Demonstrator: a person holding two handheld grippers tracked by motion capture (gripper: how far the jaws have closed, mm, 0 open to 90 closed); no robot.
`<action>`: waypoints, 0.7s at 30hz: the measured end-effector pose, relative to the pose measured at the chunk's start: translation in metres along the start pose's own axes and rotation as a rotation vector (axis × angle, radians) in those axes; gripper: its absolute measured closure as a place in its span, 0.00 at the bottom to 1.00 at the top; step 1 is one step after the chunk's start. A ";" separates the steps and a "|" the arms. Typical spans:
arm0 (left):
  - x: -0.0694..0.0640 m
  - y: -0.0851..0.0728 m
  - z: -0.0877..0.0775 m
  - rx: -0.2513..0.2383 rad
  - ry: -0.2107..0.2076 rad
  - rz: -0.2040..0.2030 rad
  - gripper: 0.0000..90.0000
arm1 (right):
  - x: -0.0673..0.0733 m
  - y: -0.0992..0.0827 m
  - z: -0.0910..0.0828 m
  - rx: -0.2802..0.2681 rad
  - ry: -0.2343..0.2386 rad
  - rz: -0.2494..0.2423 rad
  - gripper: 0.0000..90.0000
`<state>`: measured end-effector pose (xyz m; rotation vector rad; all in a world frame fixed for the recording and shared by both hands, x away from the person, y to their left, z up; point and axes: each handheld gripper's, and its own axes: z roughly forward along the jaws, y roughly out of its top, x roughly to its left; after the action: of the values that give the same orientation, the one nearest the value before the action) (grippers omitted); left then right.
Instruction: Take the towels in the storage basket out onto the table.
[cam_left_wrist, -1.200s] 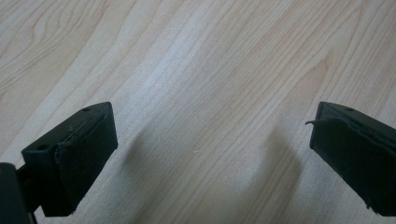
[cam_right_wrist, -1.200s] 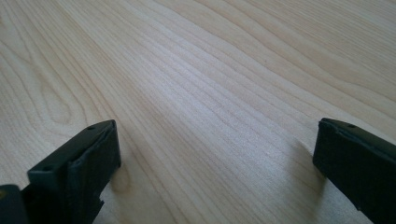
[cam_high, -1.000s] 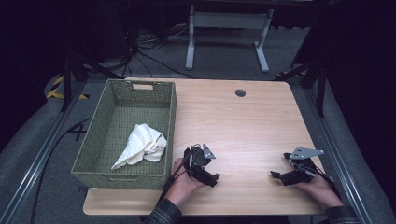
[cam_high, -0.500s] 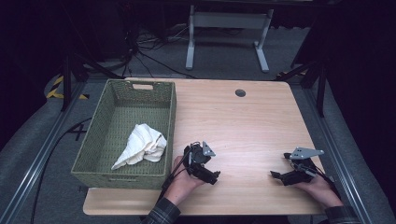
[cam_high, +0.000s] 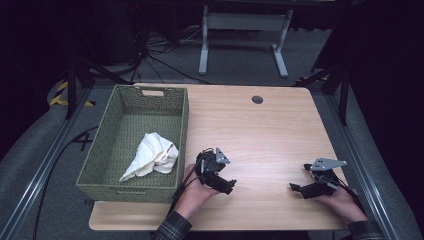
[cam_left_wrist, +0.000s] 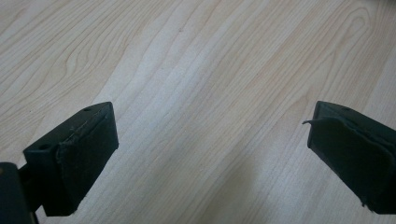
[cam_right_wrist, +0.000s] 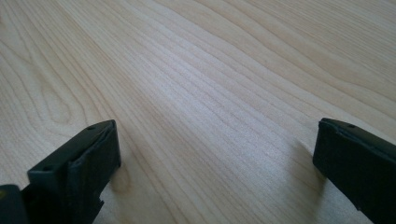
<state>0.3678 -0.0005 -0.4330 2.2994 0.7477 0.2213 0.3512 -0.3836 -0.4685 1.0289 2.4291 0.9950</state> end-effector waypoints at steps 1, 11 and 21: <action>0.000 0.001 -0.001 -0.006 0.006 -0.002 0.02 | 0.000 0.000 0.000 0.000 0.000 0.000 0.01; 0.000 0.006 -0.008 -0.010 0.005 -0.008 0.03 | 0.000 0.000 0.000 0.000 0.000 0.000 0.01; 0.000 0.011 -0.012 -0.006 0.010 -0.005 0.03 | 0.000 0.000 0.000 0.001 -0.001 -0.004 0.00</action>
<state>0.3681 0.0000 -0.4168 2.2917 0.7569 0.2328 0.3514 -0.3835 -0.4687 1.0244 2.4300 0.9924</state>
